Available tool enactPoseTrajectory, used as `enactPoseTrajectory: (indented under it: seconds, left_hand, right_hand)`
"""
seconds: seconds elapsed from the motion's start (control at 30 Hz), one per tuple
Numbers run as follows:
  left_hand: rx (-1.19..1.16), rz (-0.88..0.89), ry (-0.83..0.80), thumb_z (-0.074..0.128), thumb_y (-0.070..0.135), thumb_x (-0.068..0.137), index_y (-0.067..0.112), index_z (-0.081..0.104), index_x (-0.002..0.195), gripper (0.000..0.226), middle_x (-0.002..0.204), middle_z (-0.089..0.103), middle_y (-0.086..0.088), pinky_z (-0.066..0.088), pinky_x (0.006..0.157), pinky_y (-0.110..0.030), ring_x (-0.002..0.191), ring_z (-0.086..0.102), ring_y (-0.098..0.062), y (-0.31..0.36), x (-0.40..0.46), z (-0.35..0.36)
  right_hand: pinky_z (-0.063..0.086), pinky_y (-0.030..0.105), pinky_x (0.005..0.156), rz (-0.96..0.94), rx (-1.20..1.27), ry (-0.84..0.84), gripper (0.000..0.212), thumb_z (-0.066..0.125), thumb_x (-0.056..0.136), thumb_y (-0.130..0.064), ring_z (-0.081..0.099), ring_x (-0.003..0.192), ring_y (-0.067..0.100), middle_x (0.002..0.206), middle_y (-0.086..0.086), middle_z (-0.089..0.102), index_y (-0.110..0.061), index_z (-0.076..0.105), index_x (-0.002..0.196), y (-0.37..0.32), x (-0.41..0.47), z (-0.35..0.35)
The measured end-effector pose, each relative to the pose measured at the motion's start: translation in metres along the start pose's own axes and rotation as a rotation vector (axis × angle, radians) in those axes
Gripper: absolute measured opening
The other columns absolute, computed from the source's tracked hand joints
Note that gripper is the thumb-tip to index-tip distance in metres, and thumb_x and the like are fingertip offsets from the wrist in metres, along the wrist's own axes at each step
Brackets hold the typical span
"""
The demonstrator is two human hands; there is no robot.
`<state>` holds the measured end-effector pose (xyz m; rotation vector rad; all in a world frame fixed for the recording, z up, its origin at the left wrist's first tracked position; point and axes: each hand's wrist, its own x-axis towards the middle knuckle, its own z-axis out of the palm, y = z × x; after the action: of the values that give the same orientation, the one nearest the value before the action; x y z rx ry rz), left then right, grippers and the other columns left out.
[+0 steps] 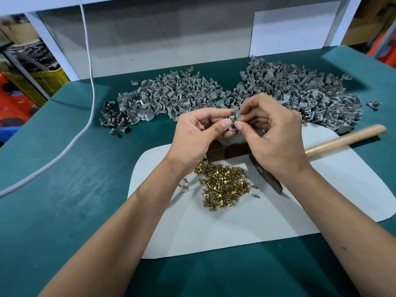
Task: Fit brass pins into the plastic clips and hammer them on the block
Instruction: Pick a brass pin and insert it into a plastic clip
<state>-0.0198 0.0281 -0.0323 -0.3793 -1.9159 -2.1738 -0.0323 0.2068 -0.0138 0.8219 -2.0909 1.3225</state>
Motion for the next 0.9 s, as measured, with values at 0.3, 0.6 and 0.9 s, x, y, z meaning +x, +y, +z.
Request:
enactPoseTrajectory:
  seconds: [0.3,0.6,0.9]
  left_hand:
    - [-0.044,0.003,0.019,0.074,-0.004,0.086,-0.001,0.075,0.106,0.021,0.093,0.077,-0.017,0.062,0.075,-0.028,0.077,0.072,-0.021,-0.0006,-0.0015,0.0045]
    - [-0.066,-0.037,0.054,0.07,0.0,0.09,0.007,0.077,0.102,0.016,0.087,0.077,-0.011,0.063,0.076,-0.031,0.075,0.071,-0.019,-0.0008,0.0001,0.0067]
    - [-0.212,-0.142,-0.004,0.065,0.0,0.094,0.002,0.076,0.108,0.018,0.097,0.076,-0.017,0.06,0.075,-0.022,0.08,0.074,-0.022,0.0048,0.0009,-0.0012]
  right_hand:
    - [0.051,0.036,0.063,-0.053,-0.083,-0.046,0.017,0.069,0.082,0.005,0.059,0.071,0.015,0.076,-0.002,0.061,-0.009,0.06,0.083,-0.0015,-0.0037,0.0001]
    - [0.061,0.032,0.078,-0.012,-0.045,-0.011,0.01,0.072,0.09,-0.004,0.071,0.086,0.009,0.089,-0.002,0.072,-0.008,0.07,0.098,0.0012,-0.0031,0.0008]
    - [0.055,0.023,0.082,-0.096,-0.173,0.007,0.008,0.075,0.091,-0.007,0.067,0.086,0.012,0.093,0.003,0.074,-0.005,0.077,0.097,-0.0022,-0.0008,-0.0018]
